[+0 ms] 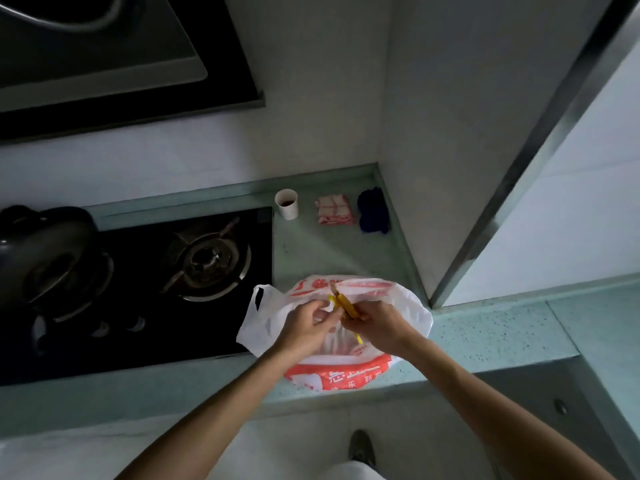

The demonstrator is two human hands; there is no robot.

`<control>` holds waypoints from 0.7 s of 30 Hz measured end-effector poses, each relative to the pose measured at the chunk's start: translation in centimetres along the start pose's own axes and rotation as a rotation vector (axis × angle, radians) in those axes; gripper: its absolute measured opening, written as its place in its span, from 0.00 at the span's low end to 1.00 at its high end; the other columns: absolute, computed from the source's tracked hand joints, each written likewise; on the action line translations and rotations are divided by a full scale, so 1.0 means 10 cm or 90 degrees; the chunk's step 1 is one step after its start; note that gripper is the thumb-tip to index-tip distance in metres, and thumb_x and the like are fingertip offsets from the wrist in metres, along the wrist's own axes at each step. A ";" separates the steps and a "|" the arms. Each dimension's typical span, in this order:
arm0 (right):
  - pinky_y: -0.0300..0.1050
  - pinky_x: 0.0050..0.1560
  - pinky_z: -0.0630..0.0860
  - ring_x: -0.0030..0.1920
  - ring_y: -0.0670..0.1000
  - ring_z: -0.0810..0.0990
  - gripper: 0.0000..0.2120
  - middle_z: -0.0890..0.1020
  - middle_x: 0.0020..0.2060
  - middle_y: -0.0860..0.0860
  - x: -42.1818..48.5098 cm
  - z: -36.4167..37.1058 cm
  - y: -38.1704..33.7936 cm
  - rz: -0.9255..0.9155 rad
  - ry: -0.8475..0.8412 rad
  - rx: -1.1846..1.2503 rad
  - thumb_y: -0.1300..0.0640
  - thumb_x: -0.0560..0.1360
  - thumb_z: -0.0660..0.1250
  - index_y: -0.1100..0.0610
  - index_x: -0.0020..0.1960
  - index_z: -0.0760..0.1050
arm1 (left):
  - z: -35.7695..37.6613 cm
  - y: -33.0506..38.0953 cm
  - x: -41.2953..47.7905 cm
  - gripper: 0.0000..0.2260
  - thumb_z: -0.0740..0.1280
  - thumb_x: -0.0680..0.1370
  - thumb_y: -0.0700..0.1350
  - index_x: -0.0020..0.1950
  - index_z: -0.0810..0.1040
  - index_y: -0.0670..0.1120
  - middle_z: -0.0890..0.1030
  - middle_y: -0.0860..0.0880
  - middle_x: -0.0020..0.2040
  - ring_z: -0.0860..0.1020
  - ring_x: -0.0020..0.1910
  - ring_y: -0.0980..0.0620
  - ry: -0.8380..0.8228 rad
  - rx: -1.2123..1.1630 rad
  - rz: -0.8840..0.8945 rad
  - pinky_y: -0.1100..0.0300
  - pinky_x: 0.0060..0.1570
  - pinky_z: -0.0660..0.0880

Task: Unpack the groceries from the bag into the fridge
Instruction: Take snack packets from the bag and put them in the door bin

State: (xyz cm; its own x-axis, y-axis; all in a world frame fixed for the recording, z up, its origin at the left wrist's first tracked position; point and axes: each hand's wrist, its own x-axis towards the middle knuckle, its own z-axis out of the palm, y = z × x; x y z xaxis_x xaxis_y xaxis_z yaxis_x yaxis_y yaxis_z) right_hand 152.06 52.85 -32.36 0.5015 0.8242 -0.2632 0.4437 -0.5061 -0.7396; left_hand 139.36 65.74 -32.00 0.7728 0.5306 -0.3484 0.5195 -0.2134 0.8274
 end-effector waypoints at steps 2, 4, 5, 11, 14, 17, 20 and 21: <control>0.45 0.37 0.71 0.33 0.48 0.75 0.10 0.79 0.33 0.51 -0.24 0.05 -0.19 -0.005 0.000 0.051 0.50 0.77 0.68 0.55 0.40 0.76 | -0.01 0.07 -0.21 0.11 0.70 0.77 0.52 0.53 0.81 0.46 0.85 0.46 0.48 0.85 0.44 0.50 0.001 -0.081 0.005 0.47 0.45 0.83; 0.49 0.41 0.78 0.36 0.51 0.81 0.11 0.83 0.37 0.52 -0.51 0.11 -0.36 -0.018 0.006 0.056 0.50 0.79 0.64 0.57 0.45 0.79 | -0.04 0.09 -0.45 0.08 0.70 0.77 0.50 0.50 0.81 0.46 0.85 0.44 0.46 0.85 0.45 0.46 0.004 -0.138 0.022 0.47 0.44 0.83; 0.50 0.43 0.81 0.38 0.49 0.83 0.12 0.84 0.39 0.52 -0.65 0.14 -0.43 -0.028 0.010 0.053 0.51 0.80 0.62 0.58 0.48 0.79 | -0.06 0.10 -0.59 0.08 0.70 0.77 0.50 0.49 0.81 0.45 0.85 0.43 0.46 0.85 0.46 0.45 0.005 -0.159 0.026 0.46 0.44 0.83; 0.56 0.43 0.80 0.39 0.52 0.83 0.12 0.85 0.42 0.54 -1.57 0.49 -0.74 -0.093 0.108 0.036 0.53 0.81 0.60 0.60 0.50 0.78 | -0.15 -0.05 -1.68 0.11 0.66 0.80 0.43 0.54 0.79 0.34 0.85 0.41 0.47 0.85 0.42 0.46 0.015 -0.361 0.030 0.53 0.42 0.83; 0.51 0.47 0.79 0.42 0.51 0.80 0.10 0.84 0.45 0.50 -2.03 0.78 -0.89 -0.224 0.140 -0.073 0.54 0.79 0.62 0.57 0.54 0.79 | -0.14 -0.22 -2.24 0.12 0.66 0.80 0.44 0.54 0.78 0.34 0.83 0.39 0.47 0.83 0.45 0.45 0.009 -0.440 0.031 0.49 0.48 0.83; 0.48 0.51 0.78 0.50 0.51 0.81 0.14 0.83 0.51 0.50 -2.35 1.04 -1.09 -0.324 0.105 -0.123 0.50 0.78 0.61 0.54 0.59 0.76 | -0.23 -0.36 -2.78 0.10 0.68 0.77 0.45 0.52 0.80 0.38 0.83 0.41 0.47 0.83 0.44 0.47 0.033 -0.511 0.020 0.48 0.50 0.82; 0.43 0.48 0.77 0.49 0.48 0.80 0.13 0.80 0.51 0.48 -2.65 1.31 -1.38 -0.327 0.057 -0.092 0.52 0.80 0.61 0.52 0.63 0.72 | -0.40 -0.49 -3.29 0.13 0.68 0.78 0.41 0.56 0.78 0.32 0.83 0.38 0.46 0.84 0.41 0.46 0.073 -0.596 0.005 0.52 0.45 0.83; 0.40 0.44 0.77 0.45 0.48 0.80 0.13 0.80 0.48 0.48 -2.75 1.39 -1.50 -0.300 0.033 -0.049 0.52 0.81 0.60 0.52 0.64 0.72 | -0.47 -0.53 -3.46 0.14 0.68 0.78 0.40 0.57 0.76 0.30 0.83 0.37 0.46 0.84 0.42 0.44 0.085 -0.615 0.009 0.52 0.44 0.83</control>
State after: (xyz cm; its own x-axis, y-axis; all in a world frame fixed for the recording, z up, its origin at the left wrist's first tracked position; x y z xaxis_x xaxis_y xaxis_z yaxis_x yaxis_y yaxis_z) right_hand 121.28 41.34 -22.65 0.2677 0.9557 0.1224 0.6838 -0.0990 -0.7229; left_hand 108.19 52.41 -22.24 0.6984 0.6341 -0.3318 -0.0583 0.5125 0.8567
